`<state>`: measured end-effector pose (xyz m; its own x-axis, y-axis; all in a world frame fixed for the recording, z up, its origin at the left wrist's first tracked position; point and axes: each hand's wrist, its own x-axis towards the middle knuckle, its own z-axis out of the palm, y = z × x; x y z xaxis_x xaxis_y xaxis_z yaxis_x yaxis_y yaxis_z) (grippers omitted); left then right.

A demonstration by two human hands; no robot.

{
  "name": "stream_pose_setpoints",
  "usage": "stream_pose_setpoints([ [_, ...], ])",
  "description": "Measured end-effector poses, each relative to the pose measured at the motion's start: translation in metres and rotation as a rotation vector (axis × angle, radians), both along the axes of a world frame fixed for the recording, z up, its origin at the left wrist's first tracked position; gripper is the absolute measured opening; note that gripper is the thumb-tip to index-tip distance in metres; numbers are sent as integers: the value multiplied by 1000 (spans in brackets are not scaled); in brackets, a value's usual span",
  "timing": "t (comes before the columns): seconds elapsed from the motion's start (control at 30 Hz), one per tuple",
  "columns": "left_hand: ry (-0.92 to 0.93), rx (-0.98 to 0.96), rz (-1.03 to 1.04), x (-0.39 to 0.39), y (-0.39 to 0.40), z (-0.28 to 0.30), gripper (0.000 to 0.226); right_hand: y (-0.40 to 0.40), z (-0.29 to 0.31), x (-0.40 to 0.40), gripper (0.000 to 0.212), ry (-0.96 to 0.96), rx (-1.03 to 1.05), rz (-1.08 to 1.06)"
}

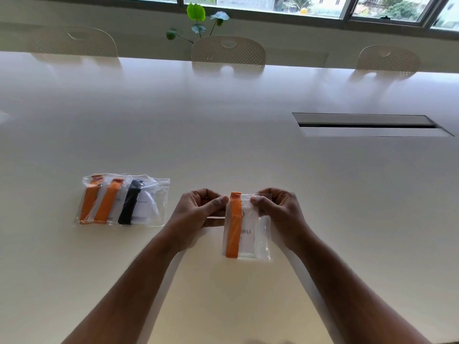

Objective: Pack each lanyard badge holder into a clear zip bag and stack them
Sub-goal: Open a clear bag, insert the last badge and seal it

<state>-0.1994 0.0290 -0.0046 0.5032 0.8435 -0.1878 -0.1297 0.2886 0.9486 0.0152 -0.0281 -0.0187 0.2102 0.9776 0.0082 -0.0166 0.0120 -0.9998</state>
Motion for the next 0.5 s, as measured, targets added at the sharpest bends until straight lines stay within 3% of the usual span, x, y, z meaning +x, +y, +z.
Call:
stream_pose_setpoints([
  [0.17,21,64,60,0,-1,-1,24,-2,1,-2,30,-11,4,-3],
  [0.27,62,111,92,-1,0,-3,12,-4,2,-1,23,-33,13,-10],
  [0.5,58,110,86,0,0,-5,18,-7,3,-1,16,-74,15,-42],
])
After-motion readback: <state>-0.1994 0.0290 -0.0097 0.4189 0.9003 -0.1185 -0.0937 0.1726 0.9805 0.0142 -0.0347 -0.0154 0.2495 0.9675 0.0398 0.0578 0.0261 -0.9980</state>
